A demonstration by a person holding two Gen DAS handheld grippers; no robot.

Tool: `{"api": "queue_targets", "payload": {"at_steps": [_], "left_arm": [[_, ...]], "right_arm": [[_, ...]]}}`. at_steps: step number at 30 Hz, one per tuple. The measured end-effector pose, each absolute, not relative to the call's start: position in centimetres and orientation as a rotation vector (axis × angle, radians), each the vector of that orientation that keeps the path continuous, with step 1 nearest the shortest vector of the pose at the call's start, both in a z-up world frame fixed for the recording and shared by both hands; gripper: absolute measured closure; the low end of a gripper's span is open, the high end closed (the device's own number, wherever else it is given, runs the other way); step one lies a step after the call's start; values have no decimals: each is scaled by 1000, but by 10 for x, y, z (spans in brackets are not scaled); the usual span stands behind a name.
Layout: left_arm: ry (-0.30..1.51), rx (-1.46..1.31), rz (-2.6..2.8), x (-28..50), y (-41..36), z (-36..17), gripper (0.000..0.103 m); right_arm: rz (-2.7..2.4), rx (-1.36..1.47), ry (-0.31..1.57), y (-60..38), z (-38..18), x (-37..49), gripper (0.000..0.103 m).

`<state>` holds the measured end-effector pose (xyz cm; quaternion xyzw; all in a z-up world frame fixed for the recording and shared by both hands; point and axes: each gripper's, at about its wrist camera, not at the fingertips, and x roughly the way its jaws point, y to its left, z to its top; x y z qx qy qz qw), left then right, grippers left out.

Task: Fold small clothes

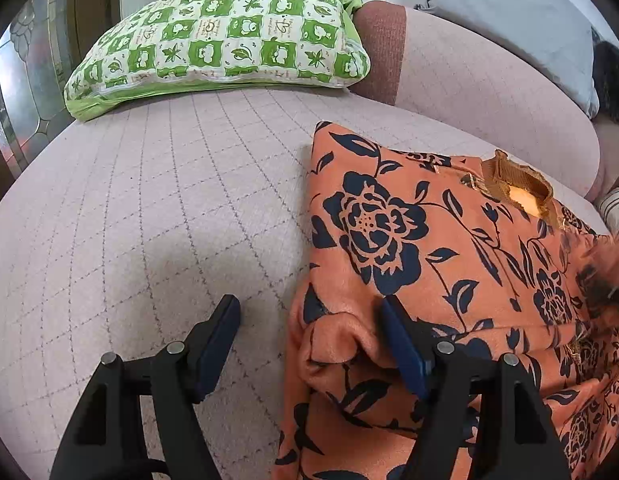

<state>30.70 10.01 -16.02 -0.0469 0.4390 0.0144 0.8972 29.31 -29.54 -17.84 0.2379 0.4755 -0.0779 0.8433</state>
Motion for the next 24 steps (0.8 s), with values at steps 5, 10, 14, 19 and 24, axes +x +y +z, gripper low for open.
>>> {"api": "queue_targets", "payload": {"at_steps": [5,10,14,19,24], "left_arm": [[909,-85,36,308,96,-159,30],[875,-90,37,303,96,-153,30],[912,-85,38,308,94,-160,30],[905,-88,24,307,94,-160,30],[758,-118,2,294,96,-131,30]], "right_arm": [[-35,649,896,-321,-170,286,35],[0,649,911,-324,-161,298,77],[-119,374,782,-308,-126,288,81],[-167,342,924,-327,-170,294,74],[-243,421,791,-348,-130,270,22]]}}
